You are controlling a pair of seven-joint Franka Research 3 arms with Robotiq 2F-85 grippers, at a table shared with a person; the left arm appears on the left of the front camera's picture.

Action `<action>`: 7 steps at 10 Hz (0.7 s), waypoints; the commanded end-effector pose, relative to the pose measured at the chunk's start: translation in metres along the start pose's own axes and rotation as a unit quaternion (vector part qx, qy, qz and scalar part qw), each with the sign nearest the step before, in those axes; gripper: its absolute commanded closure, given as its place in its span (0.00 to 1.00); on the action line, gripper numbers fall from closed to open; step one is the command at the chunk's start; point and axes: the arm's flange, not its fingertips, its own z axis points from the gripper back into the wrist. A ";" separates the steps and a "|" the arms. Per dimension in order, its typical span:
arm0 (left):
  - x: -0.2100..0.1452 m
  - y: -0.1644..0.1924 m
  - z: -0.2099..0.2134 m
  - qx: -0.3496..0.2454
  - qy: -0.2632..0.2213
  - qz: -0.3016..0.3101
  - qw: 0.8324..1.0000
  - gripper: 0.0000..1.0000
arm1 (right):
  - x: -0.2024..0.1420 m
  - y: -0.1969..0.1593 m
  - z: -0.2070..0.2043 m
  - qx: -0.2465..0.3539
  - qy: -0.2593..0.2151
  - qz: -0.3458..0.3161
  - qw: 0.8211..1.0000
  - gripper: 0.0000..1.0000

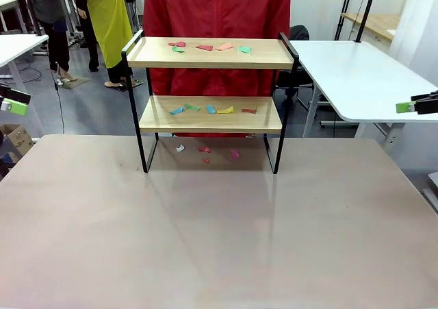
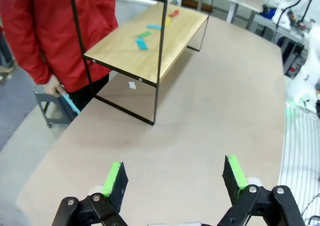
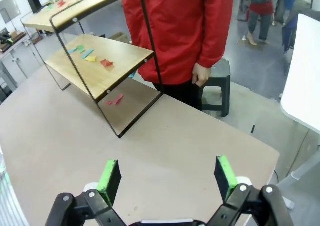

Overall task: Clean the shelf.
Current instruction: Pick up the Duster handed by the human.

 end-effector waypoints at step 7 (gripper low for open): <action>-0.047 0.084 -0.009 -0.050 -0.145 -0.095 0.984 0.00 | -0.035 -0.116 -0.030 0.069 -0.115 0.075 0.988 0.00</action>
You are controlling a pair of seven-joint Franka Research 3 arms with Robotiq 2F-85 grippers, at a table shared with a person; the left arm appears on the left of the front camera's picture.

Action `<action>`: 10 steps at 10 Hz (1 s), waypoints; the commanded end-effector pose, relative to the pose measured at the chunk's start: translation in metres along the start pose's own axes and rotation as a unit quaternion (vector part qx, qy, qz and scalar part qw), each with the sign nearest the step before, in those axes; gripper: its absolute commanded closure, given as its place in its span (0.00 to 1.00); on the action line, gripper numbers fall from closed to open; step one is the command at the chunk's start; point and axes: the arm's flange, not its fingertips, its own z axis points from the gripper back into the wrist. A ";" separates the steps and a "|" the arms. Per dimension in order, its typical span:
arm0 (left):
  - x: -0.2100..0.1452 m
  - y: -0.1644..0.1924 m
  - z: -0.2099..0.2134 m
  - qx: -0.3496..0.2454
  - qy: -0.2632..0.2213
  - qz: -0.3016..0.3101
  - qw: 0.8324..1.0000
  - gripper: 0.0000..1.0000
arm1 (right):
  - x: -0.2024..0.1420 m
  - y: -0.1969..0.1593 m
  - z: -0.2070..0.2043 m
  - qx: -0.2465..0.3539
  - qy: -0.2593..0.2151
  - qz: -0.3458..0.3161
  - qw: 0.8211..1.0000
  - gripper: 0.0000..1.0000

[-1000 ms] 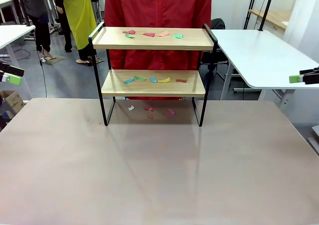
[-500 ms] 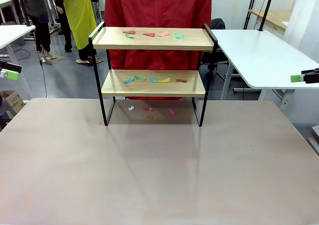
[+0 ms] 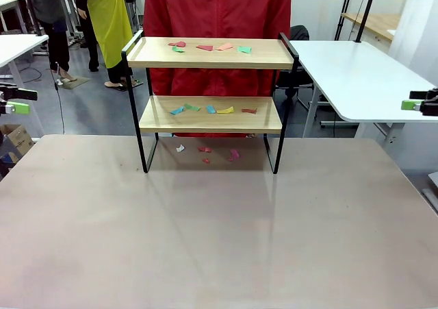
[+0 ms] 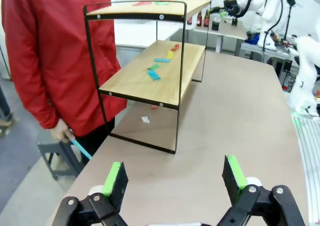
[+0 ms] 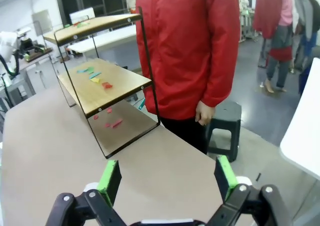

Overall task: Clean the shelf.
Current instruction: Pick up the Duster handed by the human.

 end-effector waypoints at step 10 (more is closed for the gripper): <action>-0.020 0.021 -0.006 -0.065 -0.059 -0.042 0.995 0.00 | -0.013 -0.044 0.011 -0.005 -0.041 0.042 0.998 0.00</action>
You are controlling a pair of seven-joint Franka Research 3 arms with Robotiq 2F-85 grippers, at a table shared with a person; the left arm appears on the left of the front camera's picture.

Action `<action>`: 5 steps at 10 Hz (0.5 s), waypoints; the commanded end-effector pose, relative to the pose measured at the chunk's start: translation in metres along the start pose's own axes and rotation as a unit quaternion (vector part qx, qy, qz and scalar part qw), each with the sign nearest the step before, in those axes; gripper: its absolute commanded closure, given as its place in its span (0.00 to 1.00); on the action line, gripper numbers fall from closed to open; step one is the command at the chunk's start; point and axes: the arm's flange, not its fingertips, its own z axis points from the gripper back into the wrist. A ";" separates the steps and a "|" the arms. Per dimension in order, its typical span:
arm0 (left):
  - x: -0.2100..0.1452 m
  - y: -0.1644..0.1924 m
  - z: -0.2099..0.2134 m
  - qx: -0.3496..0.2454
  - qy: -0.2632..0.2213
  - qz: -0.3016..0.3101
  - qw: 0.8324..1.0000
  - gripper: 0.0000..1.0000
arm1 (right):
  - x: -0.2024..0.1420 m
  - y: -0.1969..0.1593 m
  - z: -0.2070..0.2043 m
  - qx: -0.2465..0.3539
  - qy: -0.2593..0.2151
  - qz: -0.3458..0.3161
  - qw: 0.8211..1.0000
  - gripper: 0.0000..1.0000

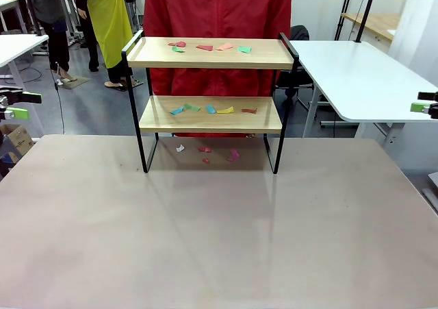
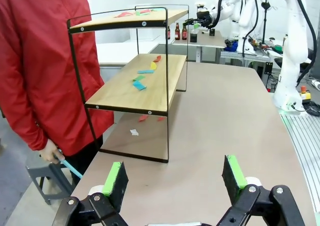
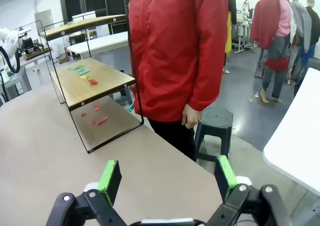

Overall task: Clean the shelf.
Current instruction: Pick up the Duster handed by the human.

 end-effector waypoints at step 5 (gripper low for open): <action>-0.001 0.003 0.001 -0.019 -0.031 -0.019 0.999 0.00 | 0.003 0.002 -0.004 0.000 -0.024 0.017 1.000 0.00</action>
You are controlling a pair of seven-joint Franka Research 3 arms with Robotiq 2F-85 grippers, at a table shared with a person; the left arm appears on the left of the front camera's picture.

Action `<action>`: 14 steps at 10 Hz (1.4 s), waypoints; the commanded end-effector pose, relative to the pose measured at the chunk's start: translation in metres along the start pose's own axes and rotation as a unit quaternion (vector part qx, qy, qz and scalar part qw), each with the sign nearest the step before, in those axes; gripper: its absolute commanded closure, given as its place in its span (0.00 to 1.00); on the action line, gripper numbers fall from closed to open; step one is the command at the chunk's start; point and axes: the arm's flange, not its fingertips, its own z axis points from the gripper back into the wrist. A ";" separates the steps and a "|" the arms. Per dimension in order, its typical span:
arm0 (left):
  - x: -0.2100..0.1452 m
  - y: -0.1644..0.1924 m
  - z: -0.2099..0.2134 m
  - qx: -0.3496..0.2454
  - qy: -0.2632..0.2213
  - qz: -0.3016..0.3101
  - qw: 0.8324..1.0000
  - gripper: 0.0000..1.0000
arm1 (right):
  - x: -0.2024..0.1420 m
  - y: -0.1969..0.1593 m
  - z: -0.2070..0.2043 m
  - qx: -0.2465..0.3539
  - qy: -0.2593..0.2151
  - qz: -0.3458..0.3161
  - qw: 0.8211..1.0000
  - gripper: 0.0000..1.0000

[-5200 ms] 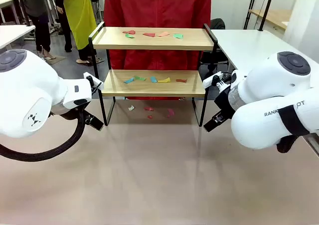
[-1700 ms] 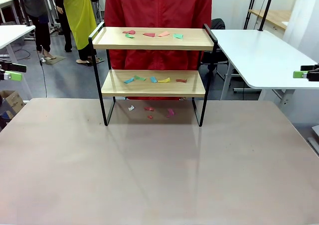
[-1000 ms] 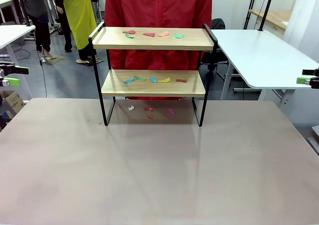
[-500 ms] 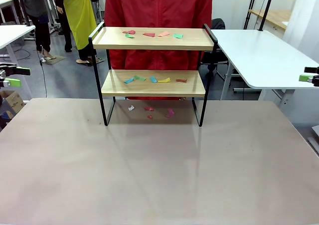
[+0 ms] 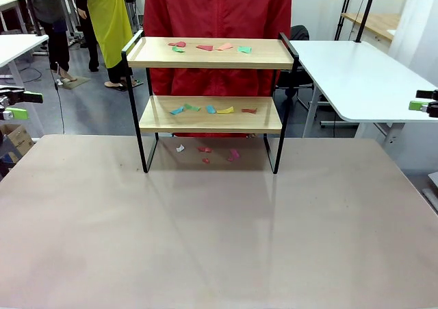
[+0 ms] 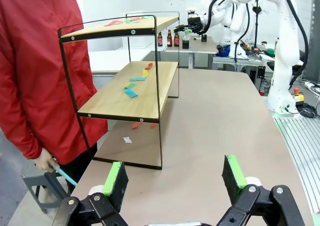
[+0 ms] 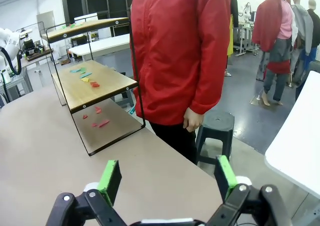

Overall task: Clean the shelf.
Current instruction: Pick up the Duster handed by the human.

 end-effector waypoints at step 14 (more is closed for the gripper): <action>0.000 0.000 0.000 0.000 0.000 0.000 1.000 0.00 | 0.000 0.000 0.000 0.000 0.000 0.000 1.000 0.00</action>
